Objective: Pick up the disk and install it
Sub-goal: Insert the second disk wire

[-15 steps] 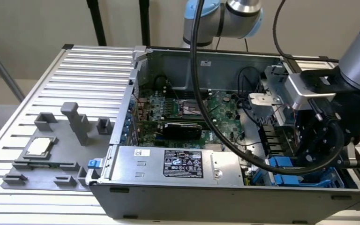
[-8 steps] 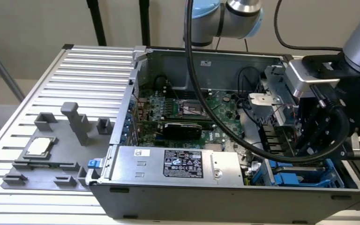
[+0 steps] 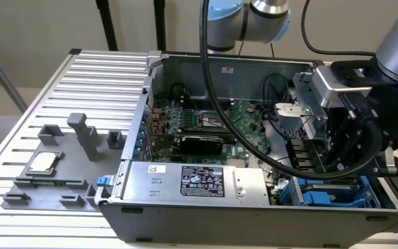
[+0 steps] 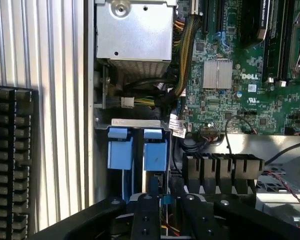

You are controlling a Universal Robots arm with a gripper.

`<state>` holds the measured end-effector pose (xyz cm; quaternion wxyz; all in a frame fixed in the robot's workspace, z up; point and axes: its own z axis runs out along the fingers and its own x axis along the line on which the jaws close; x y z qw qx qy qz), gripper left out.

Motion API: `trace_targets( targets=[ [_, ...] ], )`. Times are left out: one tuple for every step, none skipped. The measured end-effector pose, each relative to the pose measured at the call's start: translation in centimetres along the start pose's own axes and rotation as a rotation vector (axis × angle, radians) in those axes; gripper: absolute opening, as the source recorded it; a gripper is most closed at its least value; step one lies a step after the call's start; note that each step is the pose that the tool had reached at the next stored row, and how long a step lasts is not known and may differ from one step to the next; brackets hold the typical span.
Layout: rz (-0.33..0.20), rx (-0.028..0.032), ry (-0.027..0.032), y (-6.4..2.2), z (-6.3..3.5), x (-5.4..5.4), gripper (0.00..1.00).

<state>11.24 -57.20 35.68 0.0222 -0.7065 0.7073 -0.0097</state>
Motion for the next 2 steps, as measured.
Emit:
trace_targets(
  targets=[
    [0.000,0.0001,0.0000,0.00,0.00,0.00,1.00],
    [0.000,0.0003,0.0000,0.00,0.00,0.00,1.00]
  ],
)
